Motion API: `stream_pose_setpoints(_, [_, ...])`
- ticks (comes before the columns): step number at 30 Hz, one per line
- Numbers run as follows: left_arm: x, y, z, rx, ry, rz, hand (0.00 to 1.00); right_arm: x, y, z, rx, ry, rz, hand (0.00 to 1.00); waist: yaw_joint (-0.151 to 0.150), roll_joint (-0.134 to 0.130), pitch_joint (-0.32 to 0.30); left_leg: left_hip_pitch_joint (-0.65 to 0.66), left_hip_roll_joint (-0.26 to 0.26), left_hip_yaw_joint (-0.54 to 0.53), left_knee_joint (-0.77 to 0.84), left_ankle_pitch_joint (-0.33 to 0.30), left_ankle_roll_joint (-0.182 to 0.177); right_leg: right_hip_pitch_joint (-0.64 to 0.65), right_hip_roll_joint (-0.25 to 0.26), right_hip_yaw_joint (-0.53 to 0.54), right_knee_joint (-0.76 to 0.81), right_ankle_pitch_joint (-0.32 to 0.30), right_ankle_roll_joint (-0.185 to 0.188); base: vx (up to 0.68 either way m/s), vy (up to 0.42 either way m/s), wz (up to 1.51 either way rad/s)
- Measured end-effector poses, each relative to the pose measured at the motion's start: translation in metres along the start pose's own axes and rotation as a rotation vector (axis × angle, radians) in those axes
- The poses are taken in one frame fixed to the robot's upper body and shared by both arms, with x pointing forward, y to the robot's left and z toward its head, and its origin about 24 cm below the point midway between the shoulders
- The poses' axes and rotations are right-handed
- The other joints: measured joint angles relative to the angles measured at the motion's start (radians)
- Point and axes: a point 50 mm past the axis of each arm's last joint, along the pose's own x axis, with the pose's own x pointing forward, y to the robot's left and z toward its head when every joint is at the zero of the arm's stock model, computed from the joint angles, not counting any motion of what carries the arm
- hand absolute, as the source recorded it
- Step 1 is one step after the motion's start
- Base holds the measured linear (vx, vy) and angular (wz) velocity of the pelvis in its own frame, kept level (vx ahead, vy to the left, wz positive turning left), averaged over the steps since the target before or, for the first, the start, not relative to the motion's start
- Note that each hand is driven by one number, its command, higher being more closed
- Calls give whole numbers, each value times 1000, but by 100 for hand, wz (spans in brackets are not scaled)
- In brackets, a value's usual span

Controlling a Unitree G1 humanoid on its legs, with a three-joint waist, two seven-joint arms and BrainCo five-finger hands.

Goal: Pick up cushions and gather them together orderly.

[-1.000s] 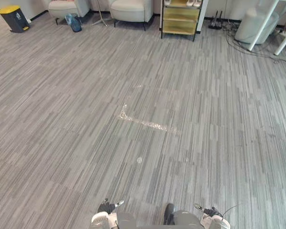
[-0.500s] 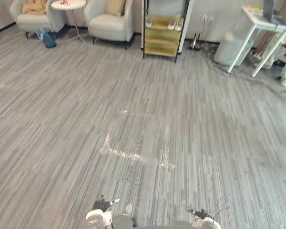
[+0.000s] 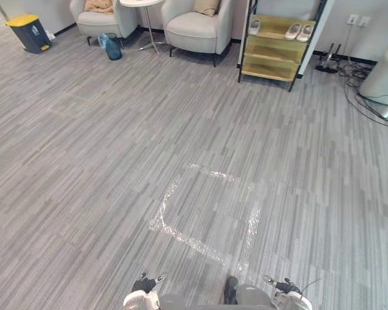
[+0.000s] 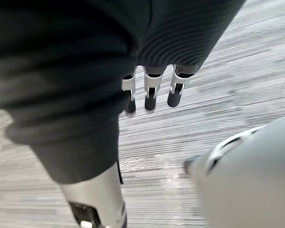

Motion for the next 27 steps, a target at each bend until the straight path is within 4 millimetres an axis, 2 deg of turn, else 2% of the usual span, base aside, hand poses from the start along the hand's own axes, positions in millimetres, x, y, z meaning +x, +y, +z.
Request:
stream_pose_setpoints(2, [1, -1, 4, 17, -18, -9, 0, 0, 2, 0, 20, 3, 6, 0, 10, -8, 0, -42, -31, 24, -171, 1, -2, 44, -11, 1, -50, -4, 15, 412, -53, -12])
stream_pose_setpoints(3, [1, -4, 6, 23, -23, -18, 0, 1, -1, 1, 45, 7, -6, 0, 13, -5, -6, -63, -83, 5, -454, 71, -16, 88, -21, 1, -93, -17, 43, 473, 8, -2])
stream_pose_setpoints(4, [1, -5, 5, 20, -20, -18, 0, 1, -4, -1, 46, 11, -14, 0, 19, -1, -7, -69, -102, -20, -544, 149, -14, 110, -24, 4, -106, -28, 59, 588, 75, -14])
stream_pose_setpoints(5, [0, -6, 3, 17, -15, -21, 0, 1, -9, -3, 49, 18, -26, 0, 30, -6, -13, -55, -131, -54, -574, 256, 2, 137, -33, 18, -117, -47, 90, 533, 139, -10])
stream_pose_setpoints(6, [2, -3, 7, 33, -23, -15, 0, 0, -4, -6, 53, 27, -16, 0, 27, -24, -31, -49, -160, -47, -575, 236, 44, 146, -64, 26, -106, -59, 108, 681, 160, -10])
stream_pose_setpoints(9, [3, -2, 7, 52, -9, -14, 0, -1, 0, -7, 53, 28, -4, 0, 29, -38, -31, -3, -167, -2, -557, 199, 81, 94, -100, 81, 67, -61, 115, 562, 133, -27])
stream_pose_setpoints(10, [3, -2, 5, 69, 1, -21, 0, -1, 2, -7, 52, 26, 3, 0, 28, -38, -33, 50, -167, 8, -564, 171, 92, 27, -116, 98, 268, -36, 157, 433, 122, -34])
stream_pose_setpoints(11, [3, -3, 4, 87, 6, -29, 0, -2, 3, -9, 50, 32, 10, 0, 26, -36, -30, 107, -166, 11, -583, 143, 91, -52, -138, 115, 484, 15, 211, 426, 115, -27])
stream_pose_setpoints(12, [3, -3, 4, 90, 8, -29, 0, -2, 4, -10, 48, 34, 14, 0, 24, -37, -28, 133, -167, 12, -592, 130, 89, -84, -149, 116, 560, 34, 217, 413, 86, -18])
stream_pose_setpoints(13, [3, -2, 3, 90, 14, -25, 0, -2, 6, -8, 35, 20, 22, 0, 21, -40, -26, 208, -171, 19, -606, 100, 83, -161, -181, 102, 751, 11, 202, 380, 56, -14])
stream_pose_setpoints(14, [3, -3, 0, 89, 23, -27, 0, -3, 6, -6, 25, 8, 24, 0, 19, -26, -18, 265, -165, 22, -626, 92, 83, -197, -193, 70, 790, -24, 184, 423, 37, -11])
stream_pose_setpoints(15, [2, -3, -2, 89, 32, -27, 0, -3, 5, -4, 22, 0, 24, 0, 13, -24, -17, 329, -158, 22, -665, 92, 83, -218, -200, 16, 755, -58, 166, 361, 7, 2])
stream_pose_setpoints(17, [2, -2, -2, 90, 33, -26, 0, -2, 6, -3, 5, -5, 26, 0, 4, -25, -18, 373, -146, 17, -704, 91, 82, -247, -197, -65, 619, -75, 137, 269, -28, 21])
stream_pose_setpoints(19, [2, -2, -3, 89, 35, -26, 0, -1, 6, 0, 13, -9, 21, 0, -7, -24, -16, 396, -136, -8, -737, 74, 59, -284, -165, -100, 360, -32, 121, 314, -111, 39])
stream_pose_setpoints(20, [2, 3, -6, 95, 44, -15, 0, -1, 5, -4, 12, 9, 18, 0, -8, -37, -20, 398, -148, -25, -740, 63, 43, -289, -138, -73, 215, 59, 114, 276, -131, 37])
stream_pose_setpoints(21, [2, 7, -8, 100, 49, -6, 0, -1, 4, -7, 10, 23, 16, 0, -8, -49, -24, 400, -159, -42, -739, 56, 35, -292, -132, -55, 172, 123, 98, 287, -179, 43])
stream_pose_setpoints(22, [2, 13, -7, 94, 48, 9, 0, -1, 2, -13, 8, 45, 9, 0, -13, -71, -26, 413, -177, -69, -732, 34, 21, -287, -131, -35, 157, 143, 39, 356, -216, 26])
stream_pose_setpoints(23, [1, 7, -11, 78, 58, 2, 0, 1, -7, -8, 9, 43, -15, 0, -6, -21, -22, 425, -136, -88, -695, 16, 11, -260, -105, -52, 169, 121, 42, 397, -250, 33])
stream_pose_setpoints(25, [0, 4, -11, 61, 54, -1, 0, 1, -11, -11, 15, 46, -25, 0, -12, -10, -22, 343, -117, -105, -496, 8, -3, -221, -98, -63, 130, 87, 43, 291, -211, 20])
stream_pose_setpoints(26, [0, 0, -8, 35, 41, -4, 0, 0, -14, -10, 11, 40, -33, 0, -12, 8, -30, 233, -80, -114, -274, 10, -16, -202, -80, -75, 106, 67, 44, 280, -205, 5])
stream_pose_setpoints(27, [-1, -4, -8, 19, 37, -12, 0, 1, -16, -5, 11, 23, -38, 0, -3, 26, -27, 152, -39, -113, -98, 27, -38, -170, -51, -77, 86, 56, 28, 281, -162, -7])
